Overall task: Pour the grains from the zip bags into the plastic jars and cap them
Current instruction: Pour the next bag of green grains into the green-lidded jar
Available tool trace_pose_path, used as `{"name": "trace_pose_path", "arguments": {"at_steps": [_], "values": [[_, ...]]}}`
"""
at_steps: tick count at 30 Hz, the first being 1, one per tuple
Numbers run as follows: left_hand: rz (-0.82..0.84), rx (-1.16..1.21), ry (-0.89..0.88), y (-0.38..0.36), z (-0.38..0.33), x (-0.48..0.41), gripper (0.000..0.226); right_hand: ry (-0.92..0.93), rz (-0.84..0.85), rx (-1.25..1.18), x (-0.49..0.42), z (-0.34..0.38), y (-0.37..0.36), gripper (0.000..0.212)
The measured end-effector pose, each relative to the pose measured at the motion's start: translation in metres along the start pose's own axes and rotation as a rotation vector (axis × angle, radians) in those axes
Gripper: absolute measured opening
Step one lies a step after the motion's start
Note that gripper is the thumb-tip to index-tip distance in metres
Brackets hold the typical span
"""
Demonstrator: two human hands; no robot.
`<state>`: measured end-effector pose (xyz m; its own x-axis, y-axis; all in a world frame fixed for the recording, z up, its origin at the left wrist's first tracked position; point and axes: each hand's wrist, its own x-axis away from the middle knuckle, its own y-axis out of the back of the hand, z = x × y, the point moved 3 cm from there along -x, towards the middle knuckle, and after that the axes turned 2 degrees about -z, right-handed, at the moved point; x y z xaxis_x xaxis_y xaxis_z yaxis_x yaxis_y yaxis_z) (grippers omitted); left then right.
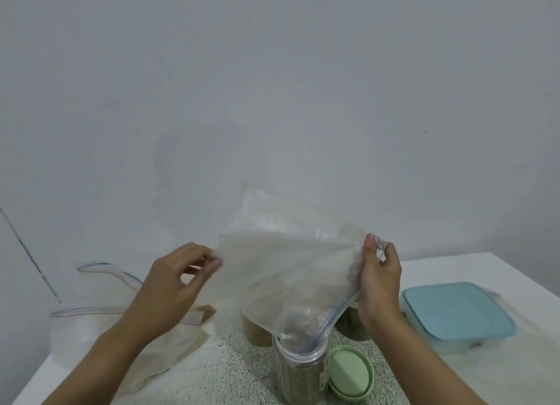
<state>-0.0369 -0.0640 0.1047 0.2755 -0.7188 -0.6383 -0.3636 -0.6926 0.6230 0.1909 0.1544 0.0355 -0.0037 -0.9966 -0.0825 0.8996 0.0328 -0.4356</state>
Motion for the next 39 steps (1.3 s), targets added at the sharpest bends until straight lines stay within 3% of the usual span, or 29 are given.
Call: {"name": "trace_pose_path", "arguments": {"at_steps": [3,8,13,18,21,23,27,31,39], "values": [[-0.079,0.019,0.071,0.004,-0.004,-0.013,0.016,-0.009,0.012,0.000,-0.004,-0.003,0.000,0.026],[-0.150,-0.143,-0.146,0.017,-0.039,-0.045,0.019,-0.113,0.018,-0.060,-0.008,-0.009,-0.003,0.028],[-0.077,-0.364,-0.327,0.032,-0.086,-0.090,0.030,-0.142,-0.013,-0.040,-0.010,-0.010,-0.005,0.033],[0.082,-0.359,-0.393,0.020,-0.115,-0.116,0.028,-0.054,-0.080,0.083,-0.019,-0.017,-0.008,0.036],[0.061,-0.255,-0.354,0.018,-0.112,-0.114,0.026,-0.030,-0.084,0.098,-0.017,-0.017,-0.008,0.050],[0.087,-0.267,-0.381,0.018,-0.111,-0.109,0.026,-0.005,-0.107,0.108,-0.019,-0.016,-0.006,0.048],[-0.002,-0.115,-0.306,0.026,-0.101,-0.106,0.015,0.029,-0.103,0.084,-0.023,-0.003,-0.012,0.036],[-0.023,-0.101,-0.244,0.028,-0.078,-0.094,0.017,0.030,-0.083,0.078,-0.022,0.000,-0.015,0.040],[-0.082,-0.171,0.217,0.034,0.030,-0.027,0.026,-0.112,0.321,-0.050,-0.002,0.031,-0.043,0.021]]}}
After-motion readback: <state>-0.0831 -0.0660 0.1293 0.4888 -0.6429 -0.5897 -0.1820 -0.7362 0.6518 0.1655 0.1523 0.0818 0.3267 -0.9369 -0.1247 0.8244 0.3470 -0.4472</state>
